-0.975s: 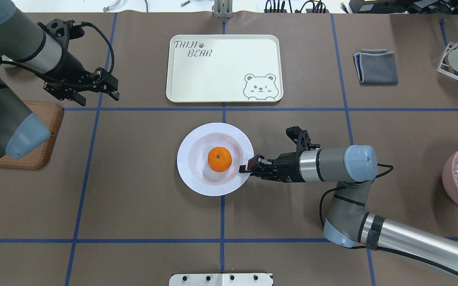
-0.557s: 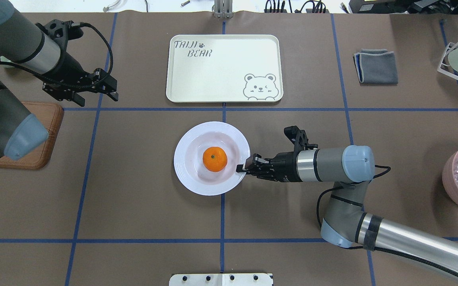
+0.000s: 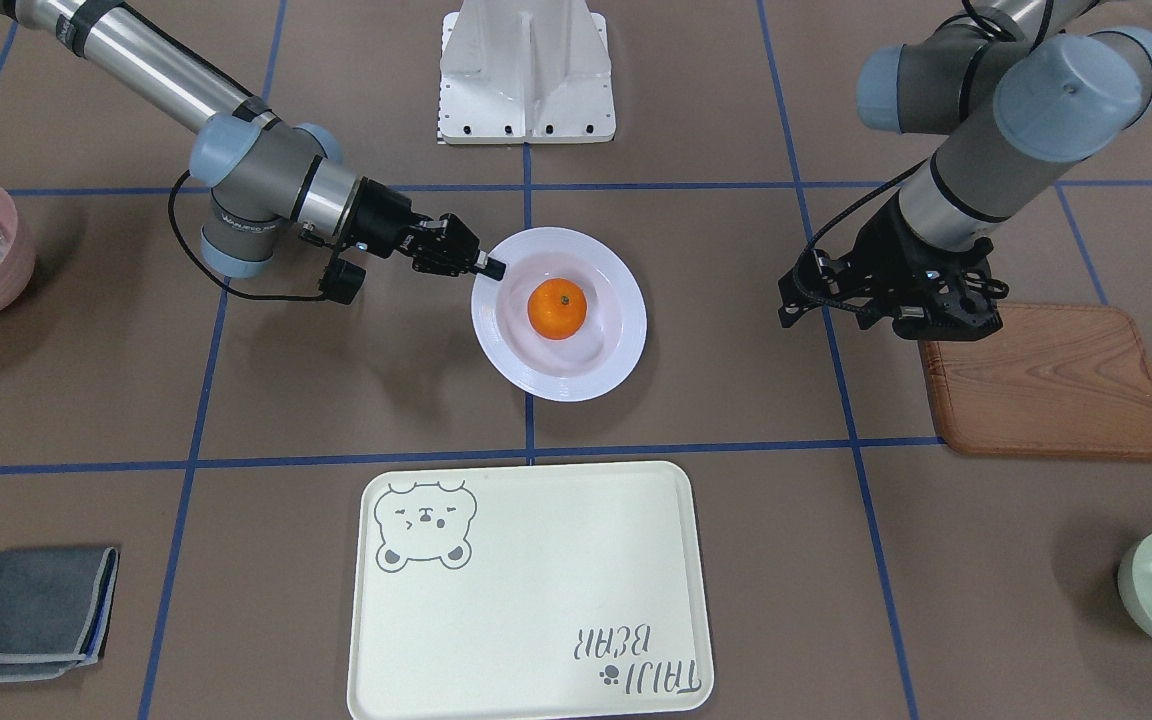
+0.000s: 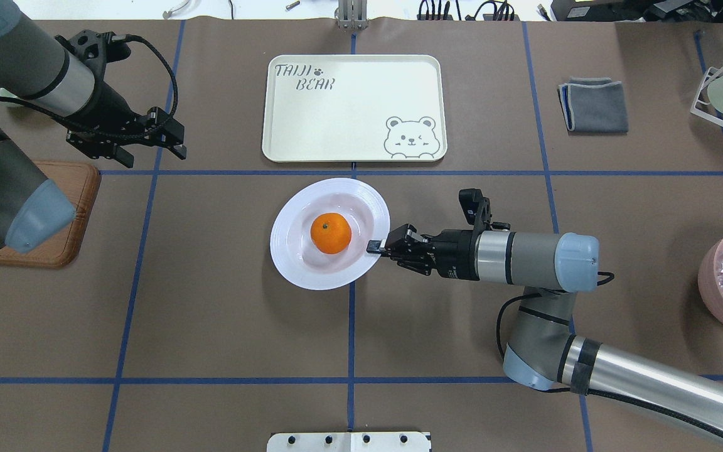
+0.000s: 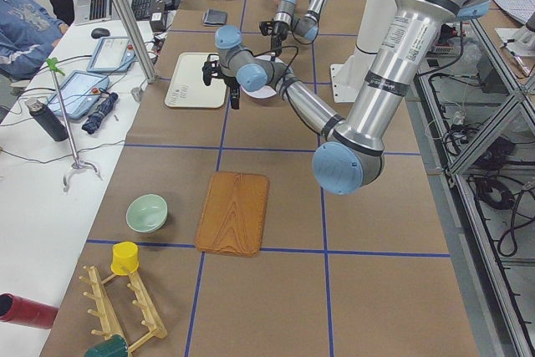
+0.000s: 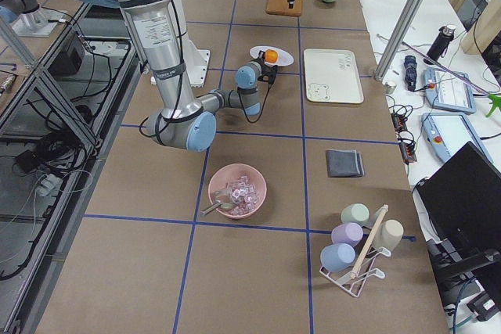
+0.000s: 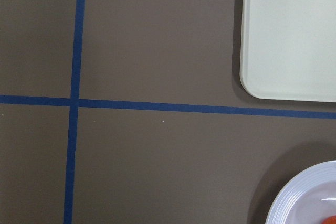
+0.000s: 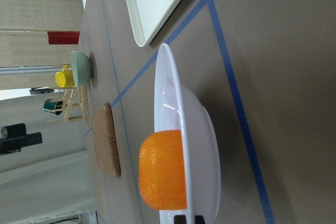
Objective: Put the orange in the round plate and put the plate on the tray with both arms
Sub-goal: 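Grip the white plate rim with the right gripper and lift it, then carry the plate onto the bear tray and lower it with the right gripper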
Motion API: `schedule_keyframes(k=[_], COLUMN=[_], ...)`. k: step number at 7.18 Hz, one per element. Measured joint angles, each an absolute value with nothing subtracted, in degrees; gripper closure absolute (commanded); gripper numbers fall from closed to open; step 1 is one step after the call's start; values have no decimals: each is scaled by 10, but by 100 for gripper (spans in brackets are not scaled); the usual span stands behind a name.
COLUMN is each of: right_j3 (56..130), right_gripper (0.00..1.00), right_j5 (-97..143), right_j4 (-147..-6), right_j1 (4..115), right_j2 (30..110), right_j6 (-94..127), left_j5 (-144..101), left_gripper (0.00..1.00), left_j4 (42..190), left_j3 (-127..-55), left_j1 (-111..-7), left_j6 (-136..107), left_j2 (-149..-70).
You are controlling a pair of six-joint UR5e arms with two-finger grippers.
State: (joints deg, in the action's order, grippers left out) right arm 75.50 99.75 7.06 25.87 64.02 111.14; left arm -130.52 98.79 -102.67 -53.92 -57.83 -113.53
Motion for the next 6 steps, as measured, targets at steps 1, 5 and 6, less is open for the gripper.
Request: schedule_keyframes(k=[1,5,6], right_j3=[755,730,709], right_gripper=[100,100,100], right_j5=[966,778,725], right_j4=[83,89,86], right_j1=[259,247,240], right_j2=[640,626,610], right_j6=[1126,1207,1229], left_j5=[-1305,-1304,-1303], left_gripper=[2,2,2], left_j4=[988,988,988], left_j3=[-1028,-1041,-1045], left_j1=[-541,-553,-556], left_j6=[-578,-578,-578], left_j2=[-1135,-1126,-1124])
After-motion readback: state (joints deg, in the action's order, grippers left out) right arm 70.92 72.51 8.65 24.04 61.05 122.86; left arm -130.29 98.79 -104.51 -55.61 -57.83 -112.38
